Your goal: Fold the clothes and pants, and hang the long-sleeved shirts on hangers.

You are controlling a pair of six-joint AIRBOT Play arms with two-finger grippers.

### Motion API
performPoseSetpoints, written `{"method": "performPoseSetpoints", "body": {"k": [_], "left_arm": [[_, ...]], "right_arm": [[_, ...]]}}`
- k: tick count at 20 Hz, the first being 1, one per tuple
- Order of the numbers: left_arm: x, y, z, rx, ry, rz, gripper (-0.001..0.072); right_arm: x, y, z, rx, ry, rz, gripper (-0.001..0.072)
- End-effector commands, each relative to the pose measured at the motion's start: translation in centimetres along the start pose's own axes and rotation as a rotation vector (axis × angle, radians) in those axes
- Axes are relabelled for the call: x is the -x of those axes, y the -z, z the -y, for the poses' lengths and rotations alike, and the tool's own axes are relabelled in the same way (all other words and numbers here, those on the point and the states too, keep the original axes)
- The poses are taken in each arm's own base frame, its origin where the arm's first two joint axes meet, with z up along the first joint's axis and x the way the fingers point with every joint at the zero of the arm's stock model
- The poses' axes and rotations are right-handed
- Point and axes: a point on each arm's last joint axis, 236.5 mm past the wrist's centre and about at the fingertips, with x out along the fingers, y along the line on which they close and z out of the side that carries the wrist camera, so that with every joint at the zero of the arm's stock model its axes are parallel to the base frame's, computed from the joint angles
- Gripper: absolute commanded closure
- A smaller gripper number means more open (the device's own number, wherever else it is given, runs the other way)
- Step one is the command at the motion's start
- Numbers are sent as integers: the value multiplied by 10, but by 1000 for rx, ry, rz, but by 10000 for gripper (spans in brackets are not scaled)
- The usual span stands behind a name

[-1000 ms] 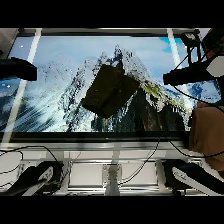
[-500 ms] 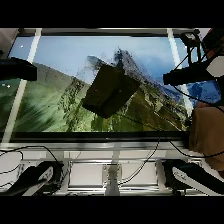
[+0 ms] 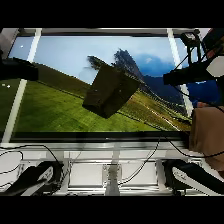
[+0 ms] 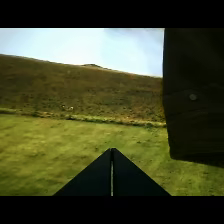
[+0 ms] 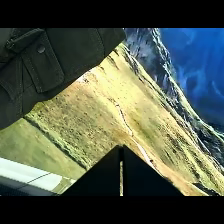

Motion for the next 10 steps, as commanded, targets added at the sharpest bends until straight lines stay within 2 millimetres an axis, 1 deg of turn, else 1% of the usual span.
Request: {"method": "performPoseSetpoints", "body": {"k": [1,2,3,4,5,6,8,9,10], "left_arm": [[-22,17,1,8,27,-94,669],[-34,28,4,17,54,-149,628],[-46,38,9,56,86,-203,563],[-61,49,21,115,142,-251,562],[-75,58,37,155,216,-275,605],[-87,64,57,205,297,-275,682],[-104,73,94,318,426,-219,683],[-111,86,109,380,453,-201,683],[-118,104,122,412,455,-196,682]], "right_arm": [[0,-2,0,0,0,9,701],[0,-10,2,2,8,40,701],[0,-20,3,2,14,84,701],[1,-28,5,3,20,118,701],[2,-34,6,3,24,143,701],[2,-37,7,6,31,158,701],[3,-37,14,17,60,157,700],[3,-37,16,22,71,155,700],[3,-37,18,27,80,154,700]]}}
